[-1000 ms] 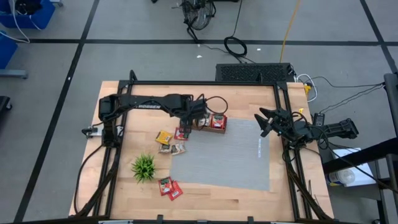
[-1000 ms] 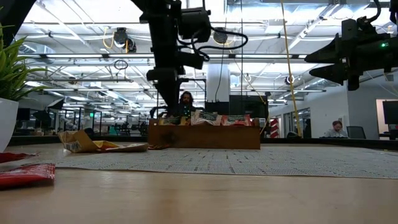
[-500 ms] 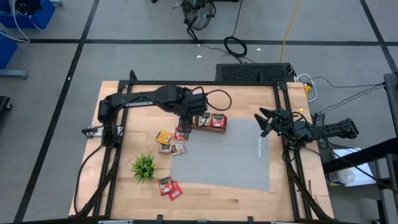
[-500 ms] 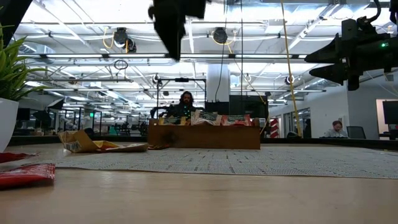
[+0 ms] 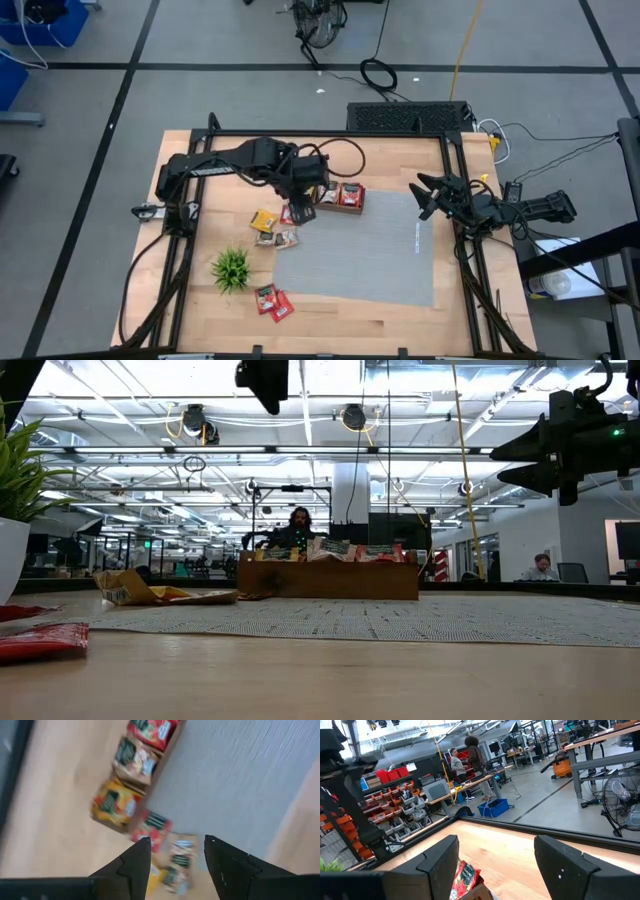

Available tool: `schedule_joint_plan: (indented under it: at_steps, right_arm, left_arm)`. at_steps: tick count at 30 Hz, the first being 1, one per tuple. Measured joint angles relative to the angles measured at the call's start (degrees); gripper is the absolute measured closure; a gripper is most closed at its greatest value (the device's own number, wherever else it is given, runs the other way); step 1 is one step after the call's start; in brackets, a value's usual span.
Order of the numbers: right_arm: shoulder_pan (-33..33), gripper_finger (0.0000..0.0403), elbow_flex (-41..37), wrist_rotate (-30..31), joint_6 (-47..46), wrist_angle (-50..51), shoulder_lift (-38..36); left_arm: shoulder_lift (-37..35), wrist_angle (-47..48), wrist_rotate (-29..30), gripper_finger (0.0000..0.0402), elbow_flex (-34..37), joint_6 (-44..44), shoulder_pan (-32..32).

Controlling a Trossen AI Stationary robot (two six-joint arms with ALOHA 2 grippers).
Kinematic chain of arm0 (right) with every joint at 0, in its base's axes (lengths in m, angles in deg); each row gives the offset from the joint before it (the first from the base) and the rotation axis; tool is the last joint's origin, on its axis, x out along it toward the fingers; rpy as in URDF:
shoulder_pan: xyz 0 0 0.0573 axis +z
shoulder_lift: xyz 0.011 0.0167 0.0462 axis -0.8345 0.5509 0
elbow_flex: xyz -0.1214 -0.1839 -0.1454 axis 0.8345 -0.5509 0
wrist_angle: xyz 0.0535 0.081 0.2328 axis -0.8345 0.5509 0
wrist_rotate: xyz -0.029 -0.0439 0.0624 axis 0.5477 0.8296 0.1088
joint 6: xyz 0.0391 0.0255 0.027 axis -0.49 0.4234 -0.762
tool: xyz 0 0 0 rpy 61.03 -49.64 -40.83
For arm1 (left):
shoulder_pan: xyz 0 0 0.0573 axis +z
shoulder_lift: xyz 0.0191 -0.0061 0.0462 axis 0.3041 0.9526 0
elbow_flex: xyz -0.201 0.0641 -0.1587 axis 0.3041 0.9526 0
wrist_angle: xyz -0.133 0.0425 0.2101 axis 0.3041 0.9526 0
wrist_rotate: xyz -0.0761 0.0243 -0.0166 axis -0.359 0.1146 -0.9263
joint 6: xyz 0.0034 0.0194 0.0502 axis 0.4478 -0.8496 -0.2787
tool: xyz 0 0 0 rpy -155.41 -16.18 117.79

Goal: Pick & Place Tea
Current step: Put the yellow tea bag into the left section of the wooden organizer

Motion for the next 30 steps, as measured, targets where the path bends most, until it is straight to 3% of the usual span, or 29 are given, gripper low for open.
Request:
schedule_joint_plan:
  at_steps: [6,16,30]
  right_arm:
    - [0.0,0.0161,0.0,0.0,0.0,0.0,0.0]
    - [0.0,0.0161,0.0,0.0,0.0,0.0,0.0]
    - [0.0,0.0161,0.0,0.0,0.0,0.0,0.0]
  left_arm:
    - [0.0,2.6,-3.7,0.0217,0.0,15.2,0.6]
    - [0.0,3.5,-3.9,0.0218,0.0,31.0,1.8]
    - [0.0,2.5,-3.7,0.0218,13.9,33.3,4.4]
